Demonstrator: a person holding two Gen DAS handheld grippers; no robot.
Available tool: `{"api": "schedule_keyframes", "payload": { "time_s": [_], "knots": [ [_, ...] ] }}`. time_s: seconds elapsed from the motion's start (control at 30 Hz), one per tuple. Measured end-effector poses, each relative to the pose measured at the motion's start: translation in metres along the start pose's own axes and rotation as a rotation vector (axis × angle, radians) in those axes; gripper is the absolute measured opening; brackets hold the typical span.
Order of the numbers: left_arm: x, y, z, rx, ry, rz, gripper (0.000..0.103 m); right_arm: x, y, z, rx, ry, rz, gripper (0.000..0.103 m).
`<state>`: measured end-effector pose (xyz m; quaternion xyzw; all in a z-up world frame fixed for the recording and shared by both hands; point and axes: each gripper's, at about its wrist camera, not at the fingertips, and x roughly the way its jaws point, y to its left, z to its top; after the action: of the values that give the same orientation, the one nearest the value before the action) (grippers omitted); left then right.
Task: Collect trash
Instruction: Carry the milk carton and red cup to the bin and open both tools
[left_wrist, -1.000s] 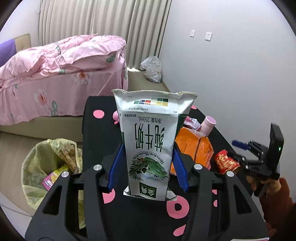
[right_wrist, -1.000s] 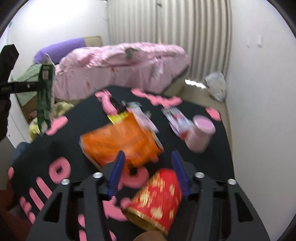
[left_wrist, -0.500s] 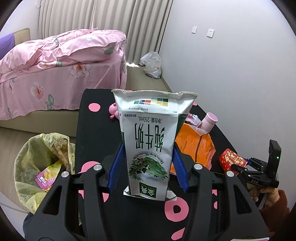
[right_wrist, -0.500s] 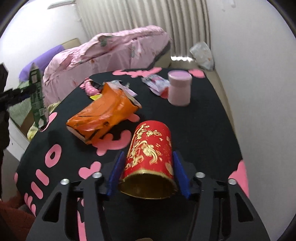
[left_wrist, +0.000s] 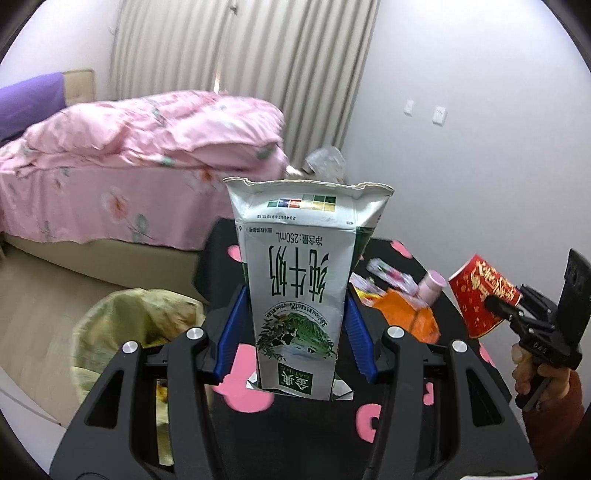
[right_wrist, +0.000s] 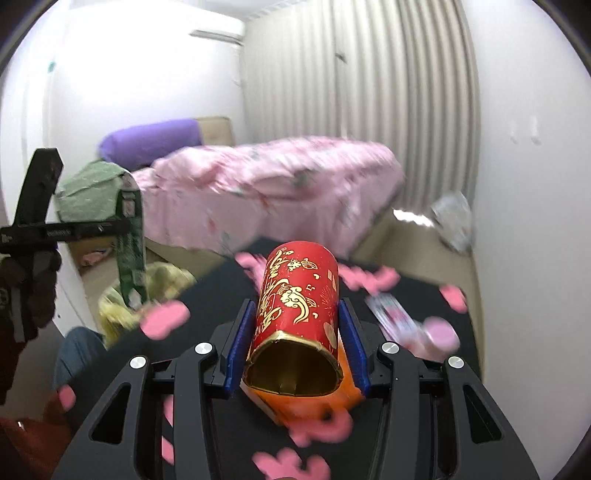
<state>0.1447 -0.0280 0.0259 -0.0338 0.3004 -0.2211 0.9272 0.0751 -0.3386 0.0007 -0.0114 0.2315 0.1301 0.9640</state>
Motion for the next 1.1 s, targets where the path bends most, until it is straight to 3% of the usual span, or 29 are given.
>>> {"api": "schedule_keyframes", "payload": {
  "time_s": [0.27, 0.57, 0.73, 1.1],
  "knots": [
    [-0.049, 0.067, 0.005, -0.059, -0.107, 0.162, 0.048, 0.054, 0.080, 0.060, -0.108, -0.087, 0.152, 0.044],
    [-0.064, 0.134, -0.011, -0.153, -0.143, 0.247, 0.048, 0.130, 0.165, 0.083, -0.171, -0.003, 0.296, 0.044],
    [-0.047, 0.157, -0.017, -0.177, -0.114, 0.246, 0.048, 0.170, 0.196, 0.076, -0.161, 0.064, 0.365, 0.044],
    [0.011, 0.213, -0.052, -0.281, 0.090, 0.229, 0.048, 0.251, 0.212, 0.050, -0.060, 0.243, 0.434, 0.044]
  ]
}}
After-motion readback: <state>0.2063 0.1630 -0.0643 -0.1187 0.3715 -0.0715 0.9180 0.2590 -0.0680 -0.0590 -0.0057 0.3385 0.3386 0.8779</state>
